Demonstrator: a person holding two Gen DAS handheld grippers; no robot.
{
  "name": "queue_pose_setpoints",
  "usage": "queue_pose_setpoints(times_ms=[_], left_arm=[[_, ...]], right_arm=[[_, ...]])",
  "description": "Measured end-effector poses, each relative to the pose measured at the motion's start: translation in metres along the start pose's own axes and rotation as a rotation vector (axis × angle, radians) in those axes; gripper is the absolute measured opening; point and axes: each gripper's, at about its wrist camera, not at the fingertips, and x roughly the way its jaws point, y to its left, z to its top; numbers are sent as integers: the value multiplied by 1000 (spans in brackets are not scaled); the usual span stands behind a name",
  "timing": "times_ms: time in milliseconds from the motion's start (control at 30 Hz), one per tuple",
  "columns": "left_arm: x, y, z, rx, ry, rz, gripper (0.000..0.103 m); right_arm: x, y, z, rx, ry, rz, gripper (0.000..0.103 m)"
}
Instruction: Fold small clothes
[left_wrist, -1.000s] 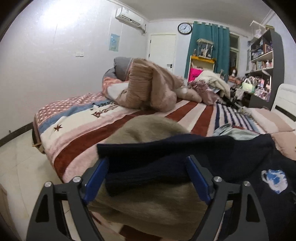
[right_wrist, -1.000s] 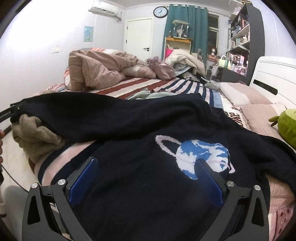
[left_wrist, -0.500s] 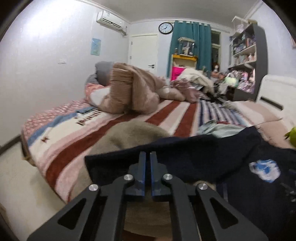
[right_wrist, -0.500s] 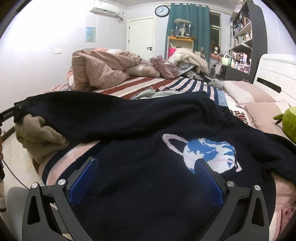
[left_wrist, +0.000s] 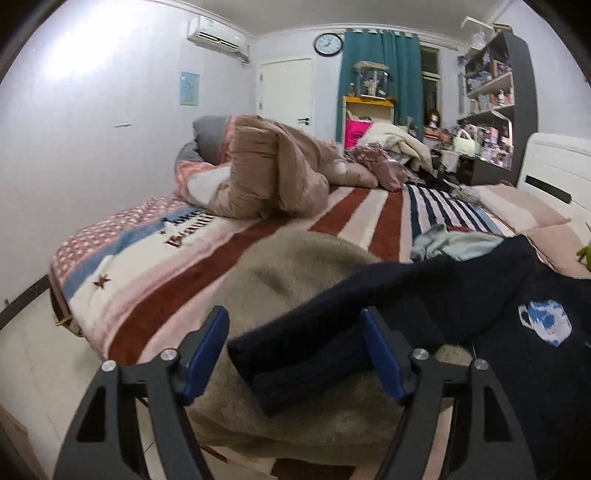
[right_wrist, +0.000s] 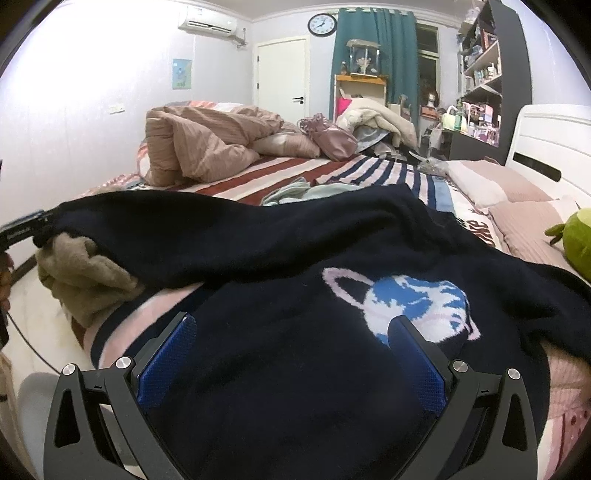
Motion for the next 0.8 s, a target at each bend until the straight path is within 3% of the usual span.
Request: queue_pose_setpoints(times_ms=[33, 100, 133, 400, 600, 800], left_arm=[[2, -3, -2, 10, -4, -20, 34], [1, -11, -3, 39, -10, -26, 20], [1, -14, -4, 51, -11, -31, 8], [-37, -37, 16, 32, -79, -173, 3], [-71, -98, 26, 39, -114, -420, 3], [-87, -179, 24, 83, -77, -604, 3]], right_arm=[[2, 3, 1, -2, 2, 13, 103], [6, 9, 1, -11, 9, 35, 103], [7, 11, 1, -15, 12, 36, 103], [-3, 10, 4, -3, -14, 44, 103], [-25, -3, -1, 10, -47, 38, 103], [-46, -32, -12, 50, -78, 28, 103]])
